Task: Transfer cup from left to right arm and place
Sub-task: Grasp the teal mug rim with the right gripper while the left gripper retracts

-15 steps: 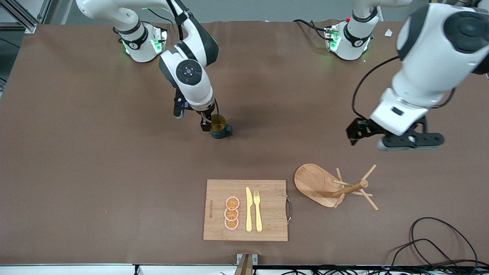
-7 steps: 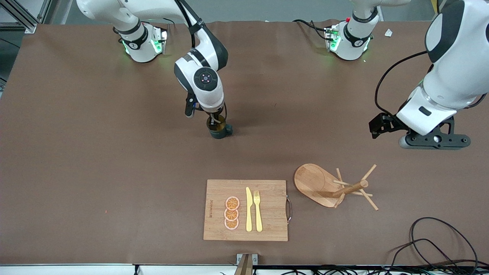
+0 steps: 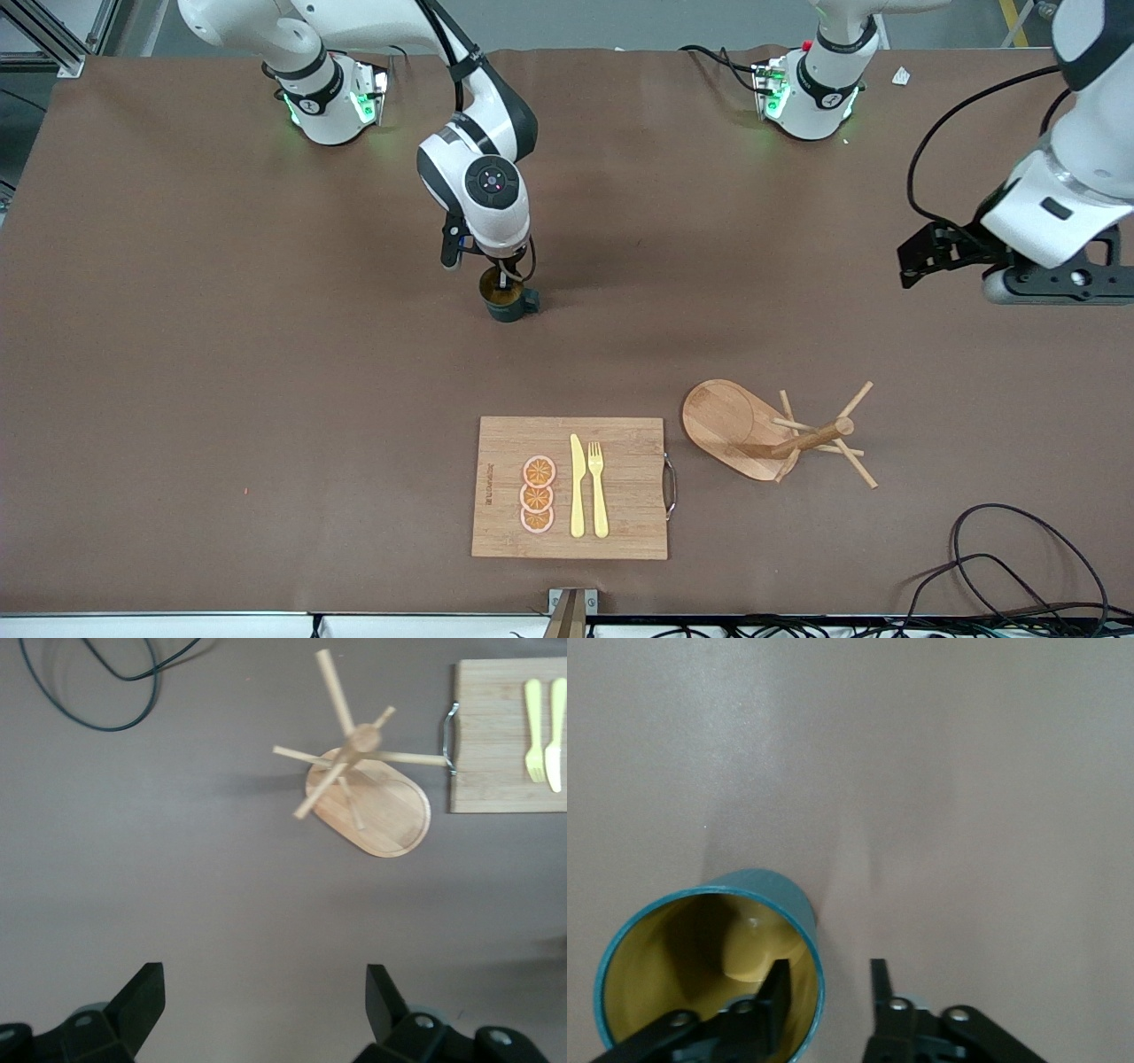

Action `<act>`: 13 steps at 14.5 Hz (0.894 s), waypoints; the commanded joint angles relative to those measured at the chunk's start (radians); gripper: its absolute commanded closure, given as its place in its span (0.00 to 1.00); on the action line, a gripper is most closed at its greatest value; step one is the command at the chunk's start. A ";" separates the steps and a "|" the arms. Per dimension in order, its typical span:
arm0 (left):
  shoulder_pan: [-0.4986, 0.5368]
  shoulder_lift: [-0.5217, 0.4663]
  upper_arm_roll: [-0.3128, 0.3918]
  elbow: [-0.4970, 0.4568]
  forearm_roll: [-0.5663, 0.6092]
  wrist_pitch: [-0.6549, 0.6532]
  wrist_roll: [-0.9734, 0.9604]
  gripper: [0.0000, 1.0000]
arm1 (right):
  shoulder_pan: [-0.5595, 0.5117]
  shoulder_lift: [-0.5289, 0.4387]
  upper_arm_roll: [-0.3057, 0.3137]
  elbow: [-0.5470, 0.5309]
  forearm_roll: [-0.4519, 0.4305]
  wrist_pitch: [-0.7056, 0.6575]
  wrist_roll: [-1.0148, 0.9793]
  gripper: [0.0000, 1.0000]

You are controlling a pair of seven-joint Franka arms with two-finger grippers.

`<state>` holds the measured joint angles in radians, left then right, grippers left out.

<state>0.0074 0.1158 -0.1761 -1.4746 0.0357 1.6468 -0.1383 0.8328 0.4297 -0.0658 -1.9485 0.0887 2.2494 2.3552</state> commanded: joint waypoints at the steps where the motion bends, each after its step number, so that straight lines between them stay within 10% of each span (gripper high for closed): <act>1: 0.142 -0.004 -0.133 -0.007 -0.027 -0.001 0.032 0.00 | 0.002 -0.008 -0.005 -0.004 0.008 0.007 -0.010 1.00; 7: 0.123 -0.008 -0.111 0.007 -0.020 -0.005 0.020 0.00 | -0.052 -0.061 -0.008 -0.006 0.008 -0.057 -0.405 1.00; 13: -0.063 -0.053 0.141 0.005 -0.031 -0.035 0.031 0.00 | -0.191 -0.149 -0.008 -0.009 0.008 -0.158 -0.997 1.00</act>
<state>-0.0194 0.1002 -0.0834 -1.4671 0.0242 1.6378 -0.1174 0.6913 0.3399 -0.0855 -1.9315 0.0891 2.1288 1.5530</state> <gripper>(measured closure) 0.000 0.943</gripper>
